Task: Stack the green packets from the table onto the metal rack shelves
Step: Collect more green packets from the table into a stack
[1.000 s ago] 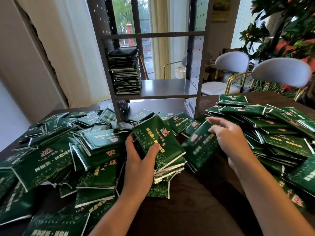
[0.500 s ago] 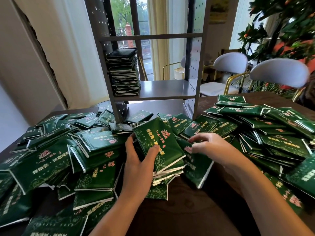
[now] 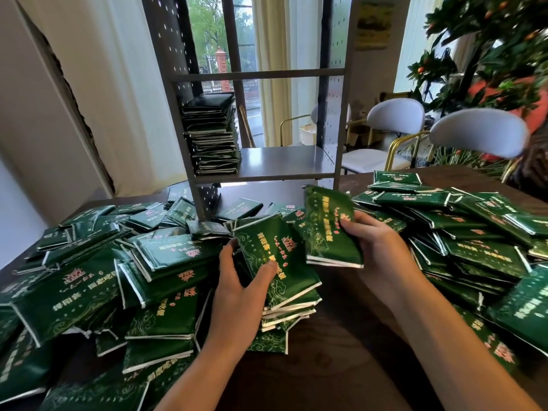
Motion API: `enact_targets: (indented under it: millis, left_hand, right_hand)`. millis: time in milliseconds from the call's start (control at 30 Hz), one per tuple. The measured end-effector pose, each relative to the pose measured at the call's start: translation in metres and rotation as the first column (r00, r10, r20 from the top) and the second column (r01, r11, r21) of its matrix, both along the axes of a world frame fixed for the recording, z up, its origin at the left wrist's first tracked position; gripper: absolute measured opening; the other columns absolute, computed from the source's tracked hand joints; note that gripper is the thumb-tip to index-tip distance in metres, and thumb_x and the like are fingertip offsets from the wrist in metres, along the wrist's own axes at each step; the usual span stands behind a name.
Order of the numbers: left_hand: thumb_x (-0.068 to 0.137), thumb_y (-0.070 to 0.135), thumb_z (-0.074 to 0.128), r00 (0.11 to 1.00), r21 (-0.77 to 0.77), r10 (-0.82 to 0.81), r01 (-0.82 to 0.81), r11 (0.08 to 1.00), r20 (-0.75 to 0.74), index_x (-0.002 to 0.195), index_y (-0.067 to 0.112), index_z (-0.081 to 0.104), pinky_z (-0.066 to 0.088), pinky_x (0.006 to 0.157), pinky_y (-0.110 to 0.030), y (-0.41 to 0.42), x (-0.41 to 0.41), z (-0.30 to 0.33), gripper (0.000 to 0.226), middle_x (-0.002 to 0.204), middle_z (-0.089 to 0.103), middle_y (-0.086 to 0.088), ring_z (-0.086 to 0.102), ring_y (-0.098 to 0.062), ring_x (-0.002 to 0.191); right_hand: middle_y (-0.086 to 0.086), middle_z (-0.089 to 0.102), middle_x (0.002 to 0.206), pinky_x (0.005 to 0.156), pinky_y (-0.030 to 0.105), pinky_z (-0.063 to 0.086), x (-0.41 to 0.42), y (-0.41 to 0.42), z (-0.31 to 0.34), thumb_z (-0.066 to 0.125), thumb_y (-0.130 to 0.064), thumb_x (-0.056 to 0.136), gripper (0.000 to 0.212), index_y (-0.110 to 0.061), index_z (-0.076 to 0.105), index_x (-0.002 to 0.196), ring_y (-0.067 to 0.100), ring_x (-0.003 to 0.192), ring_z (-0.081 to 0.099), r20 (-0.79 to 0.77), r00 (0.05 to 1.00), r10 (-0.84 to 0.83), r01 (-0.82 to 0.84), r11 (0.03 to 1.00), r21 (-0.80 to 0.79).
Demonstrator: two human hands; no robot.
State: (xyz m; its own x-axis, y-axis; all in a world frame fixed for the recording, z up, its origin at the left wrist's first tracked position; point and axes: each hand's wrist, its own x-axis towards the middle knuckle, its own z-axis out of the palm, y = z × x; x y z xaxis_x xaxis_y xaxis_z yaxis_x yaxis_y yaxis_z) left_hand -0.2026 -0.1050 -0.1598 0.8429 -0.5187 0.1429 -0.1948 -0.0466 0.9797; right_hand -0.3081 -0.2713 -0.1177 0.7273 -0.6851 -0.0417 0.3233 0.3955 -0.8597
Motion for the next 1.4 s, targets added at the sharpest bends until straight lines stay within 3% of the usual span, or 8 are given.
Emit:
enact_targets:
  millis: [433, 667, 767, 900, 1000, 1100, 1267, 1400]
  left_hand:
    - [0.077, 0.069, 0.07, 0.984, -0.147, -0.172, 0.178, 0.973, 0.053, 0.144, 0.052, 0.034, 0.038, 0.11, -0.031, -0.002, -0.01, 0.006, 0.078, 0.129, 0.057, 0.034, 0.051, 0.011, 0.124]
    - [0.069, 0.022, 0.084, 0.918, -0.031, -0.204, 0.228, 0.973, 0.34, 0.141, 0.071, -0.01, 0.042, 0.104, -0.022, -0.001, -0.008, -0.004, 0.129, 0.138, 0.052, 0.031, 0.054, 0.002, 0.128]
    - [0.07, 0.004, 0.085, 0.913, -0.028, -0.25, 0.273, 0.961, 0.322, 0.145, 0.053, -0.026, 0.037, 0.099, -0.004, -0.004, -0.007, -0.01, 0.143, 0.14, 0.052, 0.027, 0.048, 0.012, 0.128]
    - [0.065, 0.0, 0.088, 0.917, -0.061, -0.351, 0.368, 0.928, 0.191, 0.146, 0.05, -0.027, 0.043, 0.099, -0.011, -0.005, 0.0, -0.014, 0.149, 0.135, 0.053, 0.037, 0.052, 0.007, 0.128]
    - [0.058, 0.021, 0.094, 0.906, -0.053, -0.392, 0.405, 0.913, 0.161, 0.151, 0.052, -0.014, 0.043, 0.106, -0.016, 0.0, 0.003, -0.01, 0.147, 0.137, 0.047, 0.041, 0.046, 0.01, 0.132]
    - [0.059, 0.016, 0.095, 0.893, -0.011, -0.427, 0.433, 0.901, 0.14, 0.154, 0.046, -0.003, 0.046, 0.103, -0.017, -0.002, 0.002, -0.015, 0.14, 0.133, 0.052, 0.037, 0.051, 0.008, 0.128]
    - [0.063, 0.012, 0.094, 0.904, 0.007, -0.358, 0.367, 0.93, 0.234, 0.152, 0.033, 0.016, 0.043, 0.111, -0.025, -0.005, -0.004, -0.016, 0.12, 0.132, 0.059, 0.023, 0.053, 0.004, 0.127]
    - [0.067, -0.001, 0.09, 0.888, -0.021, -0.38, 0.399, 0.917, 0.258, 0.154, 0.032, 0.008, 0.048, 0.106, -0.028, -0.004, -0.011, -0.012, 0.124, 0.136, 0.058, 0.019, 0.054, -0.005, 0.13]
  right_hand:
    - [-0.011, 0.058, 0.125, 0.088, 0.014, 0.046, 0.014, 0.035, -0.03, 0.068, -0.034, 0.094, 0.034, -0.046, 0.056, 0.125, -0.007, 0.109, 0.055, -0.166, 0.973, -0.16, -0.024, 0.647, -0.762]
    - [-0.047, 0.062, 0.104, 0.075, 0.018, 0.053, 0.004, 0.03, -0.025, 0.049, 0.016, 0.087, 0.107, -0.054, -0.001, 0.151, -0.006, 0.095, 0.067, -0.044, 0.98, 0.194, -0.186, 0.814, -0.551]
    - [-0.025, 0.047, 0.149, 0.087, 0.021, 0.048, 0.006, 0.033, -0.025, 0.06, -0.011, 0.064, 0.116, -0.06, 0.001, 0.151, 0.009, 0.127, 0.054, -0.019, 0.984, 0.174, -0.16, 0.846, -0.509]
    - [-0.034, 0.039, 0.142, 0.096, 0.007, 0.031, 0.005, 0.039, -0.026, 0.045, -0.008, 0.064, 0.109, -0.052, 0.004, 0.154, -0.01, 0.123, 0.034, -0.032, 0.97, 0.243, -0.221, 0.809, -0.545]
    - [-0.024, 0.031, 0.154, 0.093, 0.042, 0.053, 0.003, 0.036, -0.026, 0.058, -0.026, 0.061, 0.109, -0.059, 0.007, 0.152, 0.001, 0.111, 0.061, -0.038, 0.972, 0.233, -0.216, 0.815, -0.538]
    - [-0.042, 0.016, 0.146, 0.084, -0.001, 0.04, 0.007, 0.039, -0.02, 0.063, -0.054, 0.079, 0.091, -0.051, 0.012, 0.154, -0.016, 0.132, 0.035, -0.031, 0.981, 0.193, -0.184, 0.857, -0.481]
    - [0.002, 0.054, 0.148, 0.111, 0.045, 0.041, 0.011, 0.04, -0.025, 0.044, -0.069, 0.081, 0.07, -0.043, 0.045, 0.146, 0.021, 0.132, 0.056, 0.099, 0.987, 0.123, -0.095, 0.963, -0.252]
    - [0.002, 0.071, 0.121, 0.096, 0.036, 0.052, 0.011, 0.042, -0.024, 0.043, -0.057, 0.087, 0.061, -0.023, 0.059, 0.135, 0.021, 0.115, 0.066, 0.094, 0.994, 0.05, -0.02, 0.954, -0.299]
